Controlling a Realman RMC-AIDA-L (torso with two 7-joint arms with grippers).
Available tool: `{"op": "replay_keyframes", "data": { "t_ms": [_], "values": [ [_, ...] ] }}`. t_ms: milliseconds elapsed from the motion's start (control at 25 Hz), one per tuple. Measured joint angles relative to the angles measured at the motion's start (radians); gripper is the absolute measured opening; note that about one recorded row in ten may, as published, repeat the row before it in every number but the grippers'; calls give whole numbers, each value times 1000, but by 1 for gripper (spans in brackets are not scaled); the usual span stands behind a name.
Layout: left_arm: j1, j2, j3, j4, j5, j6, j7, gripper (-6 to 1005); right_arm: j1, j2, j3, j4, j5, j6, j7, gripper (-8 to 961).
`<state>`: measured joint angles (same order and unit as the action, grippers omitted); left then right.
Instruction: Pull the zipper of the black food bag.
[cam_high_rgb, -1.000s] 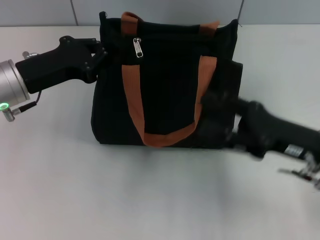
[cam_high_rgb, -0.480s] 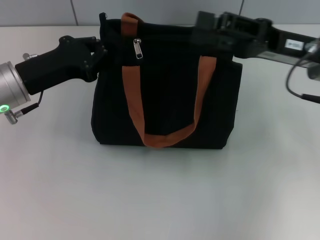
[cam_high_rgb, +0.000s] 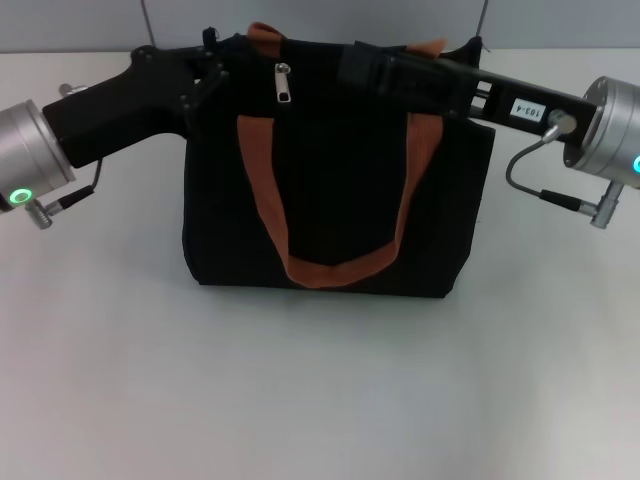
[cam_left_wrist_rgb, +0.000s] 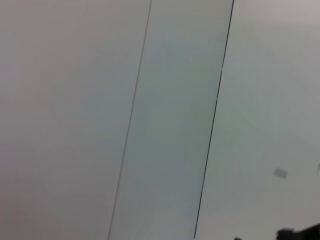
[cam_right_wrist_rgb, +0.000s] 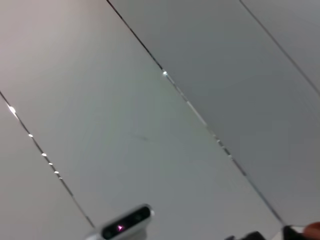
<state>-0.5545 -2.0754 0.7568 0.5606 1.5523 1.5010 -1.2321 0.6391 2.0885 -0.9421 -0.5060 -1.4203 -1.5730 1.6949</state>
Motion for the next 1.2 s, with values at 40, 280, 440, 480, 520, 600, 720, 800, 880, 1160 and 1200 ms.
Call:
{"op": "replay_keyframes", "data": {
  "t_ms": [40,280,440,480,520,600,720,800,880,1160,1200],
  "values": [
    [-5,0,0,-5,-5,4,0,18,0,0,0,7,0,9,-26,826],
    [-28,-3,0,-34,-19,13,-1,18,0,-3,1,13,0,25,-66,826],
    [-49,-3,1,-51,-20,14,-1,18,5,-2,-21,14,0,43,-59,825],
    [-53,-3,2,-53,-20,15,-1,18,9,-2,-31,14,0,46,-51,825],
    [-56,-3,3,-53,-20,15,-1,18,12,-2,-43,13,0,48,-40,825],
    [-61,-3,5,-53,-20,15,-1,18,16,-2,-67,9,0,53,-15,825],
    [-64,-3,7,-53,-21,16,0,18,17,-2,-71,9,1,55,-3,825],
    [-65,-3,8,-53,-21,19,3,18,17,-2,-71,11,1,67,15,825],
    [-65,-3,9,-53,-24,28,6,18,17,-2,-71,12,1,72,21,825],
    [-65,-3,10,-53,-31,57,11,18,30,0,-75,14,2,100,52,826],
    [-65,-3,10,-53,-31,57,11,18,40,0,-86,15,2,99,62,826]
  ]
}}
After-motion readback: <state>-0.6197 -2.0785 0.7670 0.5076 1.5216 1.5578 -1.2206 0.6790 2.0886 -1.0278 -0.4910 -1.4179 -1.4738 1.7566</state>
